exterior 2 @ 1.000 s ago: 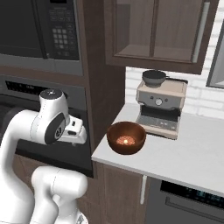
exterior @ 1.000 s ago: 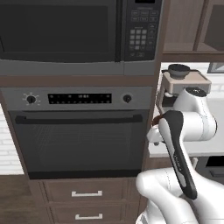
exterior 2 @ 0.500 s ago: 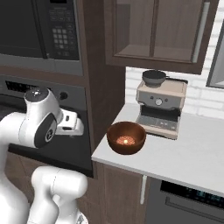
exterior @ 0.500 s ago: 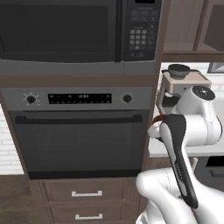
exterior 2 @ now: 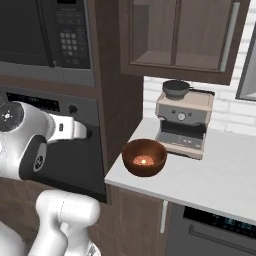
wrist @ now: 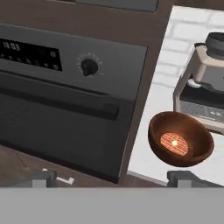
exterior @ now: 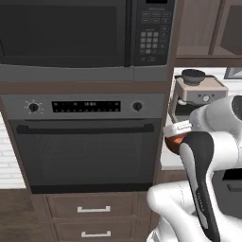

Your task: Open the microwave, place the bowl with waffle inside the microwave, then close the microwave door and turn it on.

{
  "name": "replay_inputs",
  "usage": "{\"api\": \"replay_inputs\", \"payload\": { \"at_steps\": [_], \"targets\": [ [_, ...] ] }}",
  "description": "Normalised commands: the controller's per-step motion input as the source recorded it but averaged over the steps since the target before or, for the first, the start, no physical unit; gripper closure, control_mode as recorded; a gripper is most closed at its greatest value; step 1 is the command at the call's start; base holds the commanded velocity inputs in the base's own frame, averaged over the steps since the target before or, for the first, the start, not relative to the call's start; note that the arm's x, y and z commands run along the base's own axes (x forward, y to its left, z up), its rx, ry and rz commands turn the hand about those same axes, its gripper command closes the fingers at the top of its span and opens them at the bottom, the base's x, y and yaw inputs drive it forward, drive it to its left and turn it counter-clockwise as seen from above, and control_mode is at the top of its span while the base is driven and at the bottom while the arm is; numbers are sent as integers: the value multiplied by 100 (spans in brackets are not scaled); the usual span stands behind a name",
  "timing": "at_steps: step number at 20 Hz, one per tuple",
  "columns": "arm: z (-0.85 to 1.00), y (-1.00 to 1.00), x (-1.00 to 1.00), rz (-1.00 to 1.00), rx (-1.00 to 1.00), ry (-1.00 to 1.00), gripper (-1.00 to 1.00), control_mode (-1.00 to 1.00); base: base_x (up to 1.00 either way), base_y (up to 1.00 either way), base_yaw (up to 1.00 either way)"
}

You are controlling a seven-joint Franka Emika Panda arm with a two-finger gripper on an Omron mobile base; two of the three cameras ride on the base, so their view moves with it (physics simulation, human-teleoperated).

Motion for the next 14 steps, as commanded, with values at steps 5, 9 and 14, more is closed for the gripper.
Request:
{"api": "replay_inputs", "payload": {
  "at_steps": [5,9,14],
  "targets": [
    [67,31,-3,-5,0,-34,-100,-100,0,0,0],
    [56,35,-1,-4,-2,-27,-100,-100,0,0,0],
    [52,28,-1,-6,-2,-24,-100,-100,0,0,0]
  ]
}}
